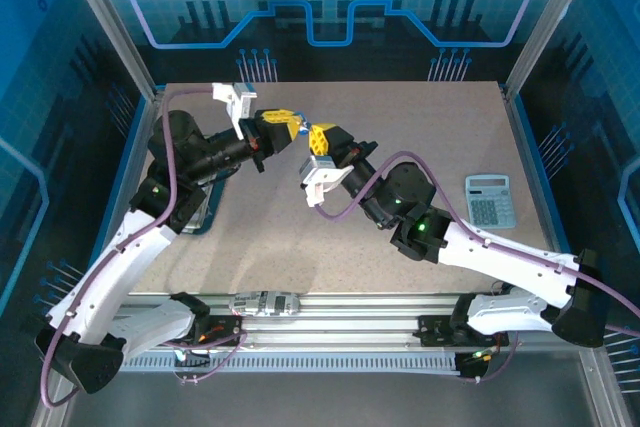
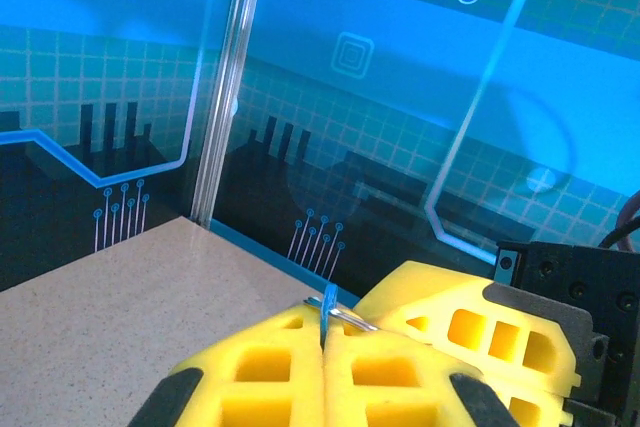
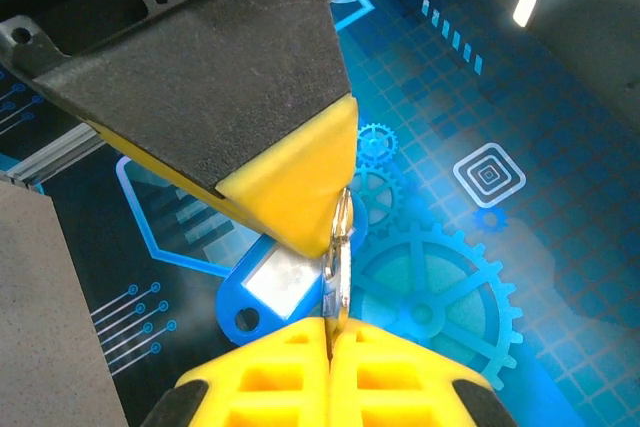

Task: Remove the keys from the keyring

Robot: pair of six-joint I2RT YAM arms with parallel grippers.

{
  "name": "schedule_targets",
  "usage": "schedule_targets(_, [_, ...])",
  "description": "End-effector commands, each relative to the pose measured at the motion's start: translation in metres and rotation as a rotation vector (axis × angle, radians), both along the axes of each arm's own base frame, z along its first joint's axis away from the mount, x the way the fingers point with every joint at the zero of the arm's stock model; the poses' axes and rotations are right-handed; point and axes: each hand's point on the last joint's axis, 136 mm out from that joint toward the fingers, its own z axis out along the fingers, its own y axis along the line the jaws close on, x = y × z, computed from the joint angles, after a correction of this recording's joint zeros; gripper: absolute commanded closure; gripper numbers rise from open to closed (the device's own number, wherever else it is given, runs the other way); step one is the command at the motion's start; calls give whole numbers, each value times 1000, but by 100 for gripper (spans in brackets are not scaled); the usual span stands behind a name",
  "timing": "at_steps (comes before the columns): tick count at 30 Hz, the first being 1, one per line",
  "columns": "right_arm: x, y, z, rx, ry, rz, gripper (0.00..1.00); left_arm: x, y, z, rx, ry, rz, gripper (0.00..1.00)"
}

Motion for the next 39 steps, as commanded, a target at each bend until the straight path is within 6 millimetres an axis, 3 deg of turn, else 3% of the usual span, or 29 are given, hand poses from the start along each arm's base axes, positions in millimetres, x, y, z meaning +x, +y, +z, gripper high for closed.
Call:
schedule_targets(1, [-46, 64, -32, -155, -37, 286, 100, -31, -40, -24, 63, 71, -221, 100])
schedule_targets(20, [-39, 55, 3, -11, 0, 282, 100, -40, -67, -56, 133, 147, -298, 100])
schedule_targets(29, [-37, 51, 6, -6, 32, 282, 100, -44, -75, -71, 180, 171, -314, 100])
schedule_targets(39, [-34, 25, 26, 132, 147, 355, 100, -47, -83, -77, 195, 190, -340, 100])
